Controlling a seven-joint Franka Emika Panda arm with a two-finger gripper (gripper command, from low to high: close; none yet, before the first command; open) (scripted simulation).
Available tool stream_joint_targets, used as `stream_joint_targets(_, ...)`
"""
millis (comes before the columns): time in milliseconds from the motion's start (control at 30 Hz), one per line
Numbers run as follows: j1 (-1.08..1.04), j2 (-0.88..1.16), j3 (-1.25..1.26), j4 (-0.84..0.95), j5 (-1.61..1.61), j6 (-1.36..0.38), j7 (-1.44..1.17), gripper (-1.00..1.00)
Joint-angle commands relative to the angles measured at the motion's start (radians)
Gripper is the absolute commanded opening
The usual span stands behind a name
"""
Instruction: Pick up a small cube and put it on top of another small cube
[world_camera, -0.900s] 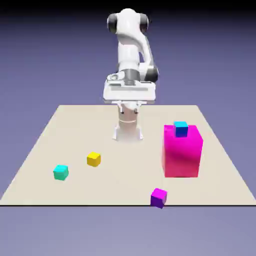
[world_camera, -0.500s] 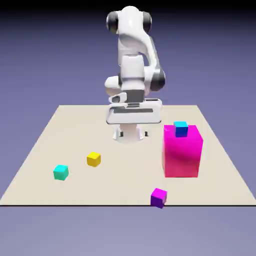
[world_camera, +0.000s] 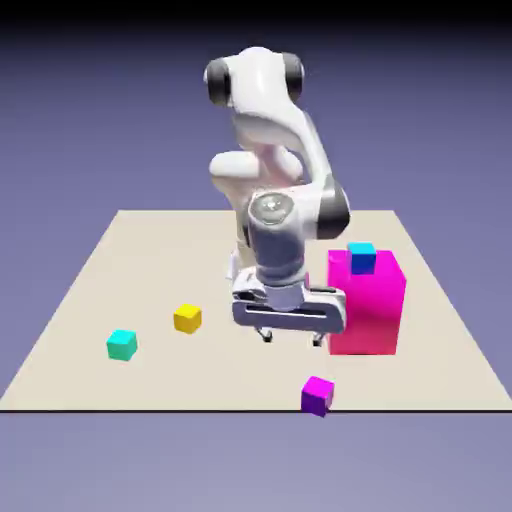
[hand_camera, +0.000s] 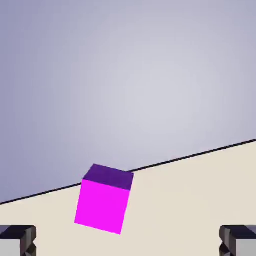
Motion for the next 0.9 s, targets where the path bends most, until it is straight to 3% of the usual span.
stream_joint_targets(0, -0.005, 0.036, 0.008, 0.036, 0.005, -0.037, 0.013, 0.00)
stream_joint_targets(500, -0.075, 0.580, 0.121, 0.568, 0.073, -0.584, 0.214, 0.00)
stream_joint_targets(700, -0.071, 0.573, 0.124, 0.395, 0.082, -0.430, 0.190, 0.00)
stream_joint_targets(733, -0.071, 0.573, 0.124, 0.395, 0.082, -0.430, 0.190, -1.00)
stream_joint_targets(867, -0.074, 0.584, 0.124, 0.503, 0.078, -0.528, 0.207, -1.00)
